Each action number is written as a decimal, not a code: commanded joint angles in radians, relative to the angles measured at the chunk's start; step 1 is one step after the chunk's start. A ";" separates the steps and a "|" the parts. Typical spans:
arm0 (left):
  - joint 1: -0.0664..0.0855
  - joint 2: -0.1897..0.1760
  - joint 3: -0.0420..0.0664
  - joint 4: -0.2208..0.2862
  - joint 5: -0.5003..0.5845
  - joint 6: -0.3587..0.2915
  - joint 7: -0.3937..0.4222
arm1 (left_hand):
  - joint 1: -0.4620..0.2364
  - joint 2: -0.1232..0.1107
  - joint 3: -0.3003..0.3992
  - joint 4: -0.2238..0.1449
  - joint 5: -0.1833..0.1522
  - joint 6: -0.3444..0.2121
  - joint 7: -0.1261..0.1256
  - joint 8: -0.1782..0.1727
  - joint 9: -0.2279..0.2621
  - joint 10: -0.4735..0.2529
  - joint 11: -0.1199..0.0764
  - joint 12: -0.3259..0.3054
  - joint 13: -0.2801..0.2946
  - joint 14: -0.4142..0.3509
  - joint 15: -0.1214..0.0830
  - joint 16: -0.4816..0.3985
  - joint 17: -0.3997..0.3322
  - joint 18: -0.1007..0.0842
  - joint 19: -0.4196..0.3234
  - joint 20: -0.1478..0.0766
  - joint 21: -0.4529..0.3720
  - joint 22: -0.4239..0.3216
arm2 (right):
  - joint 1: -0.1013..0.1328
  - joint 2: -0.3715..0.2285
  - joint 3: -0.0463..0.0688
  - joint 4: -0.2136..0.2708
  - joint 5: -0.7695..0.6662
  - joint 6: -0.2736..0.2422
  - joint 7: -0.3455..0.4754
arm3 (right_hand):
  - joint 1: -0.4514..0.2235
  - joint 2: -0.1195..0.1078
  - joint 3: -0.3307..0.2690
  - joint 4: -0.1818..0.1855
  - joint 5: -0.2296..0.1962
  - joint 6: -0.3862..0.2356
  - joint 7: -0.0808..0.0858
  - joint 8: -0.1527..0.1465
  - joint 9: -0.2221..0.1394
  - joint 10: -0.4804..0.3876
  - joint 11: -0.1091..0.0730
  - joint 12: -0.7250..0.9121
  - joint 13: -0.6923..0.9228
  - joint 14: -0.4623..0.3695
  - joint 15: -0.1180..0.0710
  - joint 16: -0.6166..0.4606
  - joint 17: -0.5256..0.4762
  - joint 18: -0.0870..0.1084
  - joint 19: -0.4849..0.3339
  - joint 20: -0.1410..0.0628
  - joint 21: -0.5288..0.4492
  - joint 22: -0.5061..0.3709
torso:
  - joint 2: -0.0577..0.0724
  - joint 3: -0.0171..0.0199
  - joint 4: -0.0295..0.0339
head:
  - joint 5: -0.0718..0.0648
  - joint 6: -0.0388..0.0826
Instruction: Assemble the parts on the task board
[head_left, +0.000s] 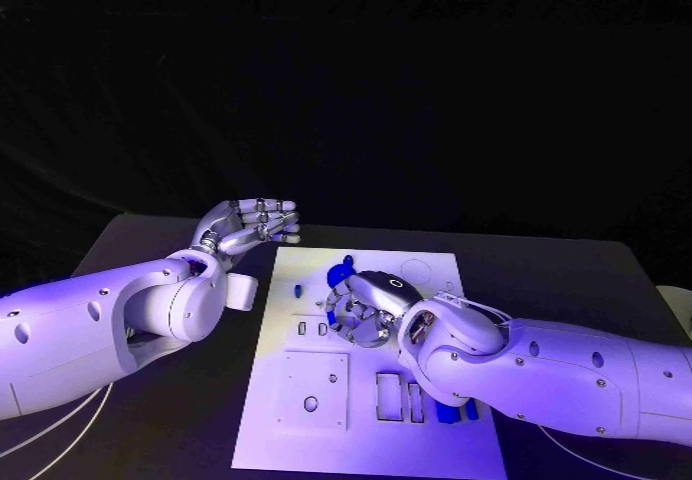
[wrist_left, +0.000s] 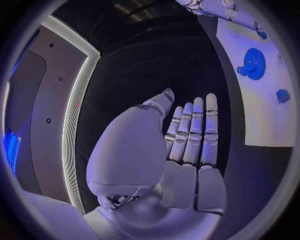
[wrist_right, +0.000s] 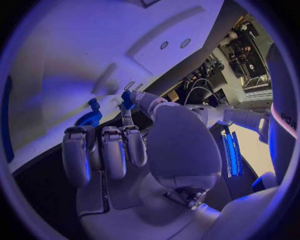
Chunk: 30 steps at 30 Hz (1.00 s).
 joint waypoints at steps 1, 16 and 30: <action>0.001 0.002 0.001 0.001 0.001 0.019 -0.002 | -0.009 0.002 0.005 0.001 -0.002 0.007 0.000 0.002 0.002 0.008 0.000 -0.003 -0.001 0.007 -0.001 0.005 0.001 0.010 -0.008 -0.002 0.005 0.002 | -0.005 0.005 0.000 0.000 -0.051 0.035 -0.015 | -0.014 -0.005 0.001 0.002 -0.006 0.010 -0.003 0.025 0.022 0.006 -0.009 -0.004 0.142 0.098 -0.007 0.005 0.235 -0.012 0.058 -0.004 0.000 0.210 | -0.001 0.0004 -0.0014 | 0.004 -0.002; 0.001 0.001 0.000 0.001 0.002 0.020 -0.006 | -0.010 0.001 0.006 0.001 -0.002 0.007 -0.001 0.002 0.002 0.009 0.000 -0.003 -0.001 0.006 -0.001 0.005 0.002 0.010 -0.009 -0.002 0.006 0.002 | -0.015 0.010 -0.001 -0.005 -0.064 0.057 -0.019 | -0.020 -0.008 -0.001 0.003 -0.009 0.009 -0.003 0.026 0.023 0.005 -0.010 -0.005 0.141 0.098 -0.007 0.005 0.234 -0.011 0.058 -0.005 0.000 0.209 | -0.001 -0.0007 -0.0007 | 0.004 -0.010; 0.001 -0.002 0.000 0.000 0.002 0.023 -0.009 | -0.012 0.000 0.009 0.001 -0.002 0.008 -0.001 0.002 0.002 0.009 0.000 -0.005 -0.001 0.004 -0.001 0.004 0.002 0.009 -0.012 -0.002 0.009 0.004 | -0.016 0.007 -0.001 -0.015 -0.089 0.089 -0.034 | -0.039 -0.023 -0.007 0.006 -0.024 0.000 -0.002 0.026 0.024 -0.001 -0.009 -0.011 0.134 0.097 -0.007 0.003 0.228 -0.010 0.054 -0.006 -0.005 0.205 | 0.000 -0.0005 -0.0005 | 0.011 0.002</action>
